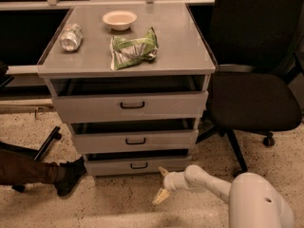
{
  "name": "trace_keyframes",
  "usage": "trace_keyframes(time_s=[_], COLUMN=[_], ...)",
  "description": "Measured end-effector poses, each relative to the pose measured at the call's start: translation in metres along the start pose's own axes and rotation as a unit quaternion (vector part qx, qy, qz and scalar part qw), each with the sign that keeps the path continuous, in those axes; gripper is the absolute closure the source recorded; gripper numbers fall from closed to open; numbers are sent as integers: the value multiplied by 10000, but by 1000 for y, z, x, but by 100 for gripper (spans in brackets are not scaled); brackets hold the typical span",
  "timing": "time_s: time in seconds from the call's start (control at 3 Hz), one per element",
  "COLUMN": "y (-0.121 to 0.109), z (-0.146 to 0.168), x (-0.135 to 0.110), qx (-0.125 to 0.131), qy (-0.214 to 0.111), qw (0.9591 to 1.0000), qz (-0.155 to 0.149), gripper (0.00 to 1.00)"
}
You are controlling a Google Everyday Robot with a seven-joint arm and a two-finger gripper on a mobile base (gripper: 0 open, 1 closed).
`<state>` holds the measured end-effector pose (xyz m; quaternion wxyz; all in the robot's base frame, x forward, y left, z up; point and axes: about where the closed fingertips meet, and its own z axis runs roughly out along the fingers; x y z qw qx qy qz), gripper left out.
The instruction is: Close bottom drawer
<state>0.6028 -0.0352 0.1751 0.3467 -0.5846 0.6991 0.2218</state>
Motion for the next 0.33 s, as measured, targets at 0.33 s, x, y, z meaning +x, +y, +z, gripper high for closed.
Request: trace_keyframes(time_s=[0.33], y=[0], z=[0], x=[0], qx=[0], qy=[0], qw=[10000], qz=[0], gripper=[0])
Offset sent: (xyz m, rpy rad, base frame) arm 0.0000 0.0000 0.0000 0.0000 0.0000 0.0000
